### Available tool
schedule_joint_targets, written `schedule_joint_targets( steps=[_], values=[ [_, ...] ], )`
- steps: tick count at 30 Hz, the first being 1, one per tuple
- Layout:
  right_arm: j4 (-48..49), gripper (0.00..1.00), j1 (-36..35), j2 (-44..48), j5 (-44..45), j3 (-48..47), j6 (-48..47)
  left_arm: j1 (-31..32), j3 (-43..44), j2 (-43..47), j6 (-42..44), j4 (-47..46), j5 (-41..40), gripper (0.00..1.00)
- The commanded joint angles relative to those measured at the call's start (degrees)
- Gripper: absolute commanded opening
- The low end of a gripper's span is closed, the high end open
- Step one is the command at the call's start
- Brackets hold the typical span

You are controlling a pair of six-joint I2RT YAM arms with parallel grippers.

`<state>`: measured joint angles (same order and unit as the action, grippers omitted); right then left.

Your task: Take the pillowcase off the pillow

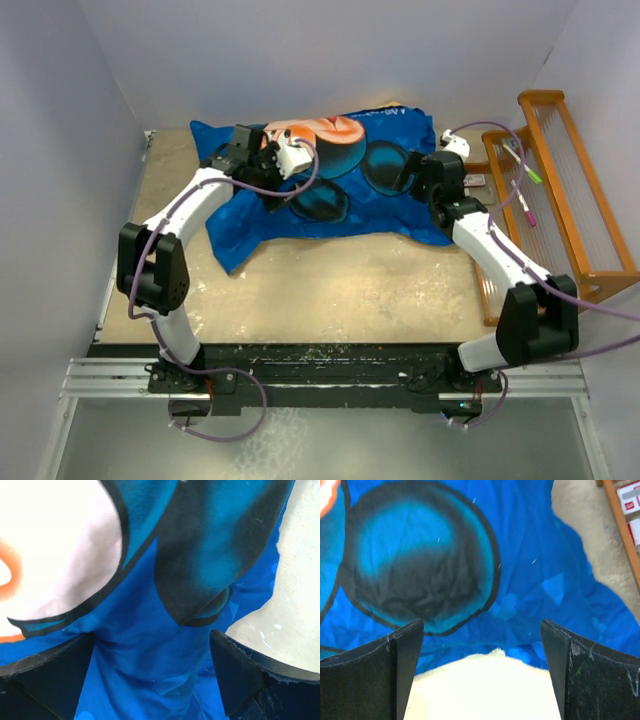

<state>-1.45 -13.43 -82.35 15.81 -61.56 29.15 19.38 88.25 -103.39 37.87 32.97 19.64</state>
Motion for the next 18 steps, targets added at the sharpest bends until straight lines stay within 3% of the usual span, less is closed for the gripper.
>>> schedule_joint_targets(
  steps=[1, 10, 18],
  values=[
    [-3.4, 1.0, 0.8, -1.1, -3.8, -3.9, -2.3, 5.3, -3.6, 0.3, 10.7, -11.0, -2.6, 0.99],
    [-5.5, 1.0, 3.2, -6.2, -9.7, -9.4, -3.1, 13.4, 2.3, 7.8, 19.3, -1.4, -2.8, 0.99],
    [-6.3, 1.0, 3.4, -6.1, -11.5, -11.2, -0.6, 14.3, 6.3, -0.3, 15.9, -6.8, -5.4, 0.99]
  ],
)
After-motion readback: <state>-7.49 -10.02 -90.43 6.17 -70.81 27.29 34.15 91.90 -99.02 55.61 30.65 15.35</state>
